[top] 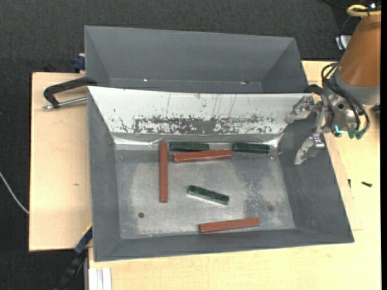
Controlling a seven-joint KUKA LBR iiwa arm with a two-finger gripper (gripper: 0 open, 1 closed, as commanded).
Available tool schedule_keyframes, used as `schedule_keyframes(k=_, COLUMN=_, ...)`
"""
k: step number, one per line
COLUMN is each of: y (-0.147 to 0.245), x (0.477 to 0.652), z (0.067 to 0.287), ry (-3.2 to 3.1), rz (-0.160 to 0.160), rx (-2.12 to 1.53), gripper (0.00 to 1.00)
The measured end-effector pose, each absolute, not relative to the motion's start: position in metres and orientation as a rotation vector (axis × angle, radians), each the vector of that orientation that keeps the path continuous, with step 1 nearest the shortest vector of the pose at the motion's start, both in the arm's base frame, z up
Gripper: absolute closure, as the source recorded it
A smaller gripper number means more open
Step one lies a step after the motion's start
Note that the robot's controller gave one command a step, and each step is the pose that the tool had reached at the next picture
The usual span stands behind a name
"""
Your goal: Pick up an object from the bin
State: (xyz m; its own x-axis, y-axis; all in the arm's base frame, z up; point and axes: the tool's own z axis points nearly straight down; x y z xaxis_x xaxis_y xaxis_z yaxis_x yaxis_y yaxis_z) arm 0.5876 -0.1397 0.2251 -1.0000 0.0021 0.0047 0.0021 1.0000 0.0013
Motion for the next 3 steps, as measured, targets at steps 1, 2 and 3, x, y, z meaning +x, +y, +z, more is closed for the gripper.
schedule_keyframes(k=1, y=-0.139, x=0.589, z=0.23, ry=-3.146, rz=0.001, rx=0.0, gripper=0.0)
schedule_keyframes(k=2, y=-0.129, x=0.593, z=0.161, ry=-3.149, rz=0.001, rx=0.006, gripper=0.0)
schedule_keyframes(k=3, y=-0.101, x=0.592, z=0.14, ry=-3.134, rz=-0.003, rx=-0.184, gripper=0.0)
